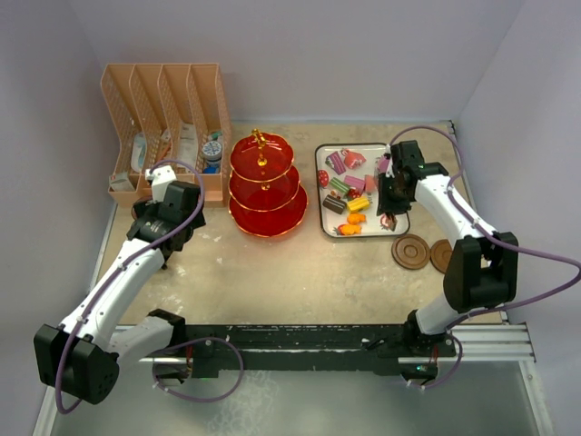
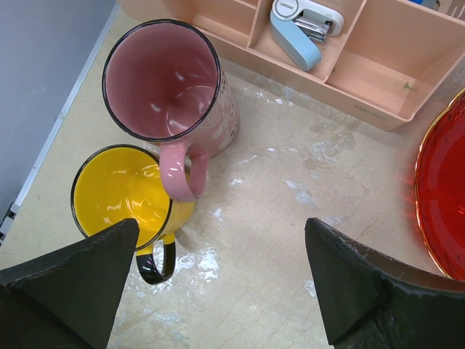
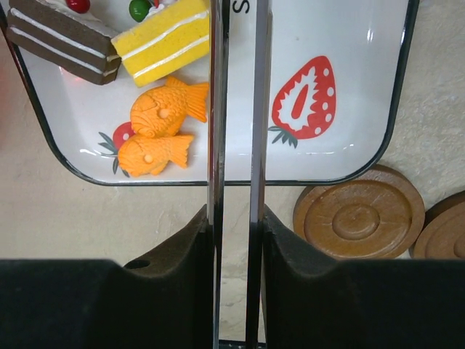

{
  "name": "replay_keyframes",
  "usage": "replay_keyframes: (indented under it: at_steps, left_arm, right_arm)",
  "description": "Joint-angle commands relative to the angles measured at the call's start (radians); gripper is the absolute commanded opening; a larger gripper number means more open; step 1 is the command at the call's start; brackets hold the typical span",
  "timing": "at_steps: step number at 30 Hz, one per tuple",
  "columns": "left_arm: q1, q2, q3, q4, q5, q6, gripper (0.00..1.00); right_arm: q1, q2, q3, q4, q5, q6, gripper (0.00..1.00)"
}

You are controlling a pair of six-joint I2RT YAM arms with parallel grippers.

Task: Serve the afternoon tea
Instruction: Adjust the dessert on the tray.

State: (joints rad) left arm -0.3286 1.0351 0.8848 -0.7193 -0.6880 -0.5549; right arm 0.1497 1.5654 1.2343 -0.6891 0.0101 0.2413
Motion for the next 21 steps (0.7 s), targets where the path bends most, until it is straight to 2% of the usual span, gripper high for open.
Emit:
replay_keyframes:
  at_steps: [1, 6, 21]
  left_arm:
    - [-0.002, 0.006, 0.006, 0.026, -0.021, 0.020, 0.94]
    - [-0.002, 0.011, 0.007, 0.026, -0.021, 0.018, 0.94]
    - [-0.001, 0.016, 0.006, 0.026, -0.019, 0.019, 0.93]
  right_arm:
    - [0.001, -0.026, 0.029, 0.013, -0.094, -0.008, 0.33]
    - [-0.002, -0.056, 0.031, 0.041, -0.079, 0.023, 0.41]
    - [-0.030, -0.037, -0.026, 0.051, -0.061, 0.022, 0.43]
